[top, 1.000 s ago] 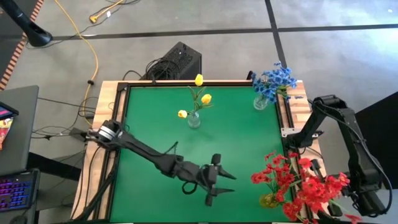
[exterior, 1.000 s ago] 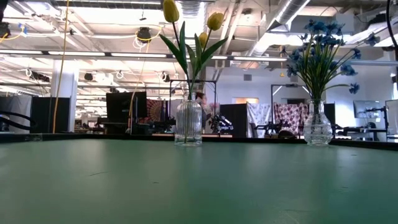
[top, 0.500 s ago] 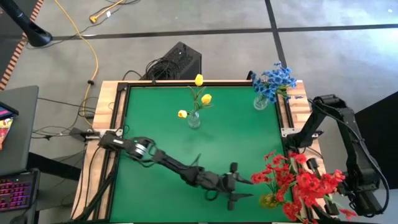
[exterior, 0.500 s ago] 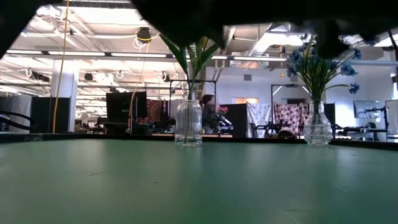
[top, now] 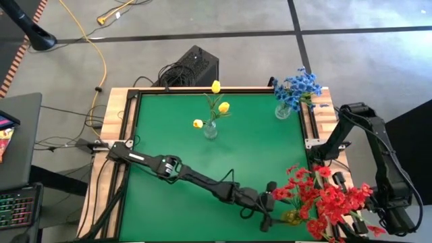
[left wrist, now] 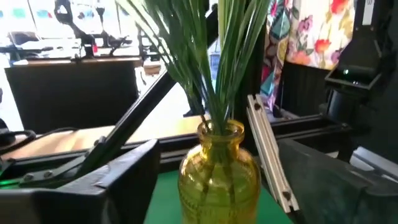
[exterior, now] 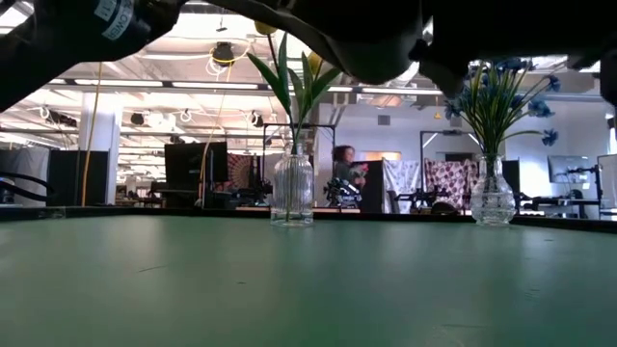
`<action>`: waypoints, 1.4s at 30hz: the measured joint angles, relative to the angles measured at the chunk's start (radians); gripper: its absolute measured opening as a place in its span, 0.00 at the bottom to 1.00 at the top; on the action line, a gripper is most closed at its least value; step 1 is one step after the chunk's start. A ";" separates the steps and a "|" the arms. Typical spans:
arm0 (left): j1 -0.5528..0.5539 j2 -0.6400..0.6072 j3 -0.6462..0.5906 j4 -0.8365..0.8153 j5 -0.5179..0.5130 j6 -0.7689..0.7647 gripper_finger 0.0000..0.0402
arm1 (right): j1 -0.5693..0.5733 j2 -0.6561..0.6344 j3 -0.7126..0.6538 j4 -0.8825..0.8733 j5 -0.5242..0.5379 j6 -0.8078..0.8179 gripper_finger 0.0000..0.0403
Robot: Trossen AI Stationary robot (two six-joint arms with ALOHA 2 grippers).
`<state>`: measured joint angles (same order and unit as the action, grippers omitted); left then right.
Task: Sort flowers into vase by color
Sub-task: Put the red flowers into the yellow vase
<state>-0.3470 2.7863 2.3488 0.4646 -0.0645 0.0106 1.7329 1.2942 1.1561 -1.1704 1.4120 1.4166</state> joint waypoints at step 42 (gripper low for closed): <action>-0.003 0.015 -0.042 -0.134 0.002 -0.071 0.88 | -0.034 0.071 0.000 0.111 -0.022 -0.002 0.10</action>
<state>-0.3500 2.8014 2.3070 0.3306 -0.0624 -0.0605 1.6989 1.3649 1.1558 -1.0595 1.3898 1.4143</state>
